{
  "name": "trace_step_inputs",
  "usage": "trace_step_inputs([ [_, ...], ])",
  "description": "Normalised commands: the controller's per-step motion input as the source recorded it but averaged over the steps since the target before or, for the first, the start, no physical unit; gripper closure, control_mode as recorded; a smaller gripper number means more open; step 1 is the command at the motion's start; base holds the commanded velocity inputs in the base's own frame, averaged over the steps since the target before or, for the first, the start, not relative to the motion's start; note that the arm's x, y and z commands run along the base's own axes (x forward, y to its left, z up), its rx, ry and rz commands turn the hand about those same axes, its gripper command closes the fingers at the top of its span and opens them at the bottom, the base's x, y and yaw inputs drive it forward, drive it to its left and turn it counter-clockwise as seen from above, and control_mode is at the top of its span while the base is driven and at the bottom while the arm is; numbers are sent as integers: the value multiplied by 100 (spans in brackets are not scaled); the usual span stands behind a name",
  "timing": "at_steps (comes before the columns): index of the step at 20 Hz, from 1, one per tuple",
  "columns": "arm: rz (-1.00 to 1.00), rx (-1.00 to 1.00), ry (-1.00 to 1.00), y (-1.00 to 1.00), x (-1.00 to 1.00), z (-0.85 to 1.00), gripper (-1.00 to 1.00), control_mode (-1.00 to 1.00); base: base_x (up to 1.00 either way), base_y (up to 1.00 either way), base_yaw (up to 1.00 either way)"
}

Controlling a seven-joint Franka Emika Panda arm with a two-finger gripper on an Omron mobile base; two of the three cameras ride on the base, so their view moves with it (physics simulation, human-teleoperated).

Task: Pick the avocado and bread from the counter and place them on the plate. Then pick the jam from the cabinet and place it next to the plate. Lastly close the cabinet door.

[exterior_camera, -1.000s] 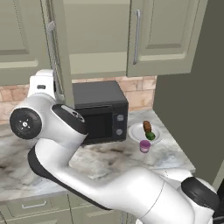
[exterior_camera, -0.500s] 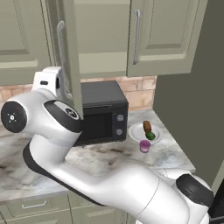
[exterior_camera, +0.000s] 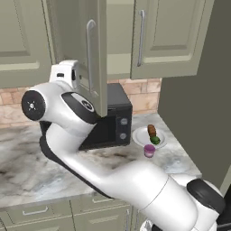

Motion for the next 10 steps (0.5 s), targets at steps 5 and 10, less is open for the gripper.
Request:
trace_step_inputs([
  [5, 0, -2, 0, -68, 38, 0, -100, -100, 0, 0, 0],
  [10, 0, -2, -2, -61, 40, 7, -100, -100, 0, 0, 0],
])
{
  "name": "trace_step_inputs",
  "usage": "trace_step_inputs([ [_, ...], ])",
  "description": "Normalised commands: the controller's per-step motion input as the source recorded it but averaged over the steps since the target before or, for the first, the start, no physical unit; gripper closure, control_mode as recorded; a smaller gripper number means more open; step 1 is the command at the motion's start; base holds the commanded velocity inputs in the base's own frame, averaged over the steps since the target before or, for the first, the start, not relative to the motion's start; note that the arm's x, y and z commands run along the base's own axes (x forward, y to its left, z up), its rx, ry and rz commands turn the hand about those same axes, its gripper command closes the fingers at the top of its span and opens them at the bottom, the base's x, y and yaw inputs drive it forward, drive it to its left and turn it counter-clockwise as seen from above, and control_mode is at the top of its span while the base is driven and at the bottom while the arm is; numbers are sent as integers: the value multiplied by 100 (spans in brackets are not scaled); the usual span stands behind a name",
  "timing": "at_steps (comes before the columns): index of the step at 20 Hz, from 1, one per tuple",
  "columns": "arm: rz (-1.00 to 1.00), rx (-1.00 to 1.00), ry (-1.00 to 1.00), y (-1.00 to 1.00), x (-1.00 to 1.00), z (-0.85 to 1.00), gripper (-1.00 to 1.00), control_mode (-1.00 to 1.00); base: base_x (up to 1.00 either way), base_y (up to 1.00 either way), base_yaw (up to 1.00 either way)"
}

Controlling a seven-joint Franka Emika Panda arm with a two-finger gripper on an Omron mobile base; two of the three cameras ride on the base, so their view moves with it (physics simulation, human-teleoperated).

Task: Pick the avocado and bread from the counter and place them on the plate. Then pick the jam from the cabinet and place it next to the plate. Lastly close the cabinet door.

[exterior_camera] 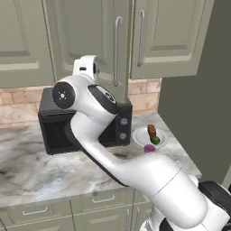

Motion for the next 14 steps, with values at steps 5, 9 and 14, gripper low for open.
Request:
trace_step_inputs([
  [5, 0, -3, -3, -42, 65, 21, -100, -100, 0, 0, 0],
  [9, 0, -5, -3, -27, 83, 30, -100, -100, 0, 0, 0],
  [14, 1, -6, -3, -16, 81, 10, -100, -100, 0, 0, 0],
])
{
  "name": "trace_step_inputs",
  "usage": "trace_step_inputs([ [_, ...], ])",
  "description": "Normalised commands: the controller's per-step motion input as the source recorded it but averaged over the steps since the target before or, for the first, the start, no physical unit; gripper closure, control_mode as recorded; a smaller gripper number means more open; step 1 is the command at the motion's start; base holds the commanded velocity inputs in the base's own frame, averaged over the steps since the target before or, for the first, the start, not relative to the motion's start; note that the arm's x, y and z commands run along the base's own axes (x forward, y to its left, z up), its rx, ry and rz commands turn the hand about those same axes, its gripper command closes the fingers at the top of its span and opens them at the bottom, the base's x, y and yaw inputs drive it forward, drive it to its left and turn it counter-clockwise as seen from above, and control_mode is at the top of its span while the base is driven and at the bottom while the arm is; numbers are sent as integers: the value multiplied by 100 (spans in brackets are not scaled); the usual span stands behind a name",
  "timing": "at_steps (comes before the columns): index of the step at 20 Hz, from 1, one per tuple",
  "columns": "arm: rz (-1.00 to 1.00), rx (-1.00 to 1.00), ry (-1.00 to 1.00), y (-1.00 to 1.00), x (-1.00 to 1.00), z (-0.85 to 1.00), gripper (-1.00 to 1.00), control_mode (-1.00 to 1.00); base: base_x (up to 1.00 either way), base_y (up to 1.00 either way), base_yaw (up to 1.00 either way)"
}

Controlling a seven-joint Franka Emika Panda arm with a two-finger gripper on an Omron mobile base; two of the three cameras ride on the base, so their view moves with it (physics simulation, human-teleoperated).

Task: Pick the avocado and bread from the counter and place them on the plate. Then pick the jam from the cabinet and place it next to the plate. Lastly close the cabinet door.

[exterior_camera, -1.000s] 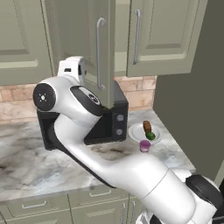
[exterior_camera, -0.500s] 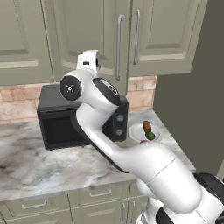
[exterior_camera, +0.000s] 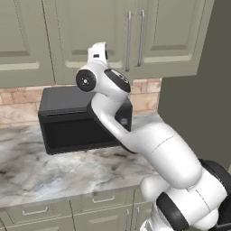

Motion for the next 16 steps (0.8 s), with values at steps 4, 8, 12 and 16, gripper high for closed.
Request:
trace_step_inputs([
  [4, 2, -4, 0, -8, 84, -9, -100, -100, 0, 0, 0],
  [8, 2, -3, -1, -5, 66, -15, -100, -100, 0, 0, 0],
  [12, 1, -5, -8, -10, 25, 2, -100, -100, 0, 0, 0],
  [16, 2, -8, -9, -15, -20, 3, -100, -100, 0, 0, 0],
])
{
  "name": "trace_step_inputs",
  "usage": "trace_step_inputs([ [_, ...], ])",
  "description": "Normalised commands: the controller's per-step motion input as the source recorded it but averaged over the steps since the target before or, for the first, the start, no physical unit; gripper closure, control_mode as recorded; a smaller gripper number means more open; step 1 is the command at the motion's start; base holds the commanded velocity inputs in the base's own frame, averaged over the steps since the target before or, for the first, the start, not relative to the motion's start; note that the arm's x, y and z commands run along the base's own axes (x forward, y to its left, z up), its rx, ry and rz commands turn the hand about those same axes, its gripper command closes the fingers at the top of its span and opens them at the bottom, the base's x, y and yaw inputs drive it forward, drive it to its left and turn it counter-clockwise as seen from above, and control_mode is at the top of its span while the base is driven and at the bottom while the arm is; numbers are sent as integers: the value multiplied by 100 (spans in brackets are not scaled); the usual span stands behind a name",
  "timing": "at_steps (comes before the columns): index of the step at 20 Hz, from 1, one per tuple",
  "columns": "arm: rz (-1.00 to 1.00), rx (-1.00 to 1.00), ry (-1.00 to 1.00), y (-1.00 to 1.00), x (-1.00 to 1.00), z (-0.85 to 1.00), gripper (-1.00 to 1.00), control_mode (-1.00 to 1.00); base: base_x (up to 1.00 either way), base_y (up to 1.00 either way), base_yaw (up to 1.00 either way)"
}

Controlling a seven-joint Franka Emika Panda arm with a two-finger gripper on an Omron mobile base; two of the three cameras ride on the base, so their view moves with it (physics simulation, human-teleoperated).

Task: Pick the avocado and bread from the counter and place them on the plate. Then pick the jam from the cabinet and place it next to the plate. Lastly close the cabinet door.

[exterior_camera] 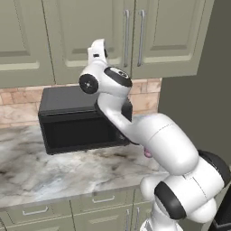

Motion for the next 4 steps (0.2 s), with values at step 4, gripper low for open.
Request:
trace_step_inputs([
  [4, 4, -8, -5, -19, -77, 0, -100, -100, 0, 0, 0],
])
